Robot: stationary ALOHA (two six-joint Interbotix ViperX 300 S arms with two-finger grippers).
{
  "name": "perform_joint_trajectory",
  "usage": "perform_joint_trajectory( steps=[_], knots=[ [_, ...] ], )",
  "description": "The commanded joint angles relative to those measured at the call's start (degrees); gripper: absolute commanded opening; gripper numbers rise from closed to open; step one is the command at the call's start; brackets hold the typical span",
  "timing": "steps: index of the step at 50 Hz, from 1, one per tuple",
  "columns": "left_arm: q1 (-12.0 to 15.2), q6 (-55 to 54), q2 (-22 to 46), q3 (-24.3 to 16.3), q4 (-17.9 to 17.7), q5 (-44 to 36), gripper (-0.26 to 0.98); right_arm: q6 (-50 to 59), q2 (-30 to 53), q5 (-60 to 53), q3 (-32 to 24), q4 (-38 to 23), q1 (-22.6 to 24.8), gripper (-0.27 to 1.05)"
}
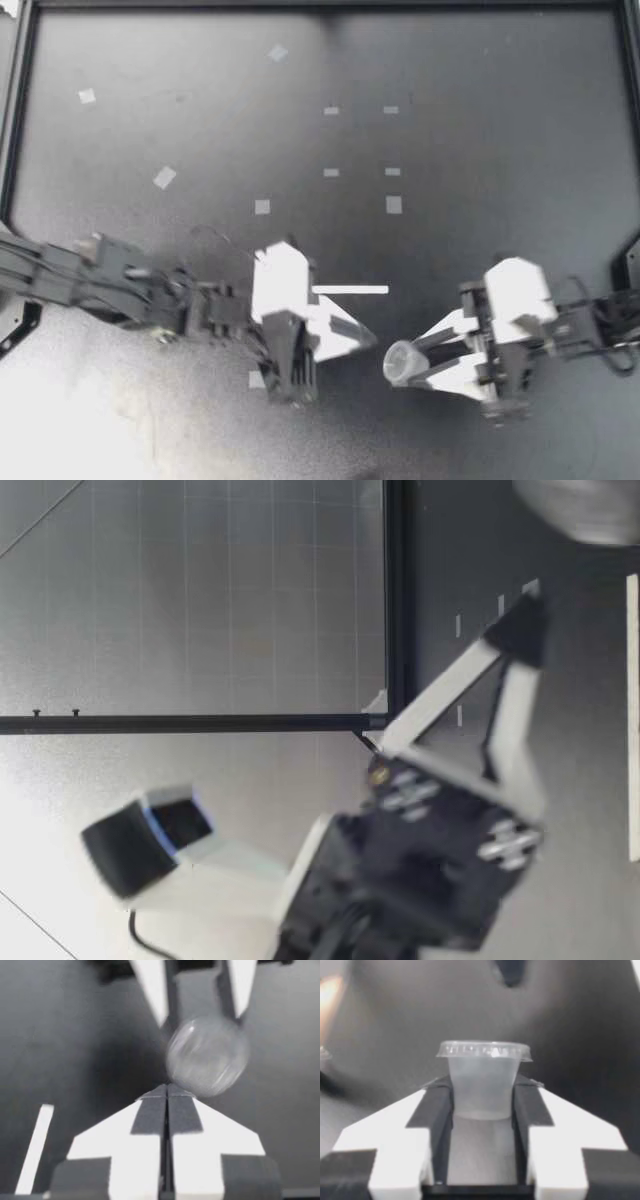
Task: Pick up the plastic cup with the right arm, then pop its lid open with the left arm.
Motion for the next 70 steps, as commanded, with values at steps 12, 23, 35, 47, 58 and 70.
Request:
perform_joint_trajectory(
  steps=[12, 23, 35, 47, 58, 70],
  knots=[
    [0.70, -33.75, -7.21, 5.62, -0.44, -8.70, 0.45, -17.58, -1.14, -15.03, 0.62, 3.96, 0.26, 0.34],
    [0.62, -62.67, -5.54, 7.91, -0.53, -26.10, 0.82, -26.10, -0.62, -14.33, -1.05, 11.07, 0.18, 0.34],
    [0.53, -65.57, -3.16, 4.57, 0.88, -26.46, 0.80, -26.37, 0.18, -13.10, -3.25, 10.90, -1.05, 0.34],
    [0.53, -65.65, -3.34, 3.96, 1.67, -26.28, 0.80, -26.37, 3.43, -10.99, -5.98, 10.63, -1.23, 0.34],
    [0.53, -65.57, -3.87, 4.13, 1.85, -26.72, 0.80, -25.14, 4.13, -6.94, -5.63, 11.78, -1.49, 0.34],
    [0.62, -64.34, -4.22, 4.39, 1.76, -26.89, 0.80, -17.93, 7.21, -2.37, -5.45, 11.69, -1.14, 0.34]
  ],
)
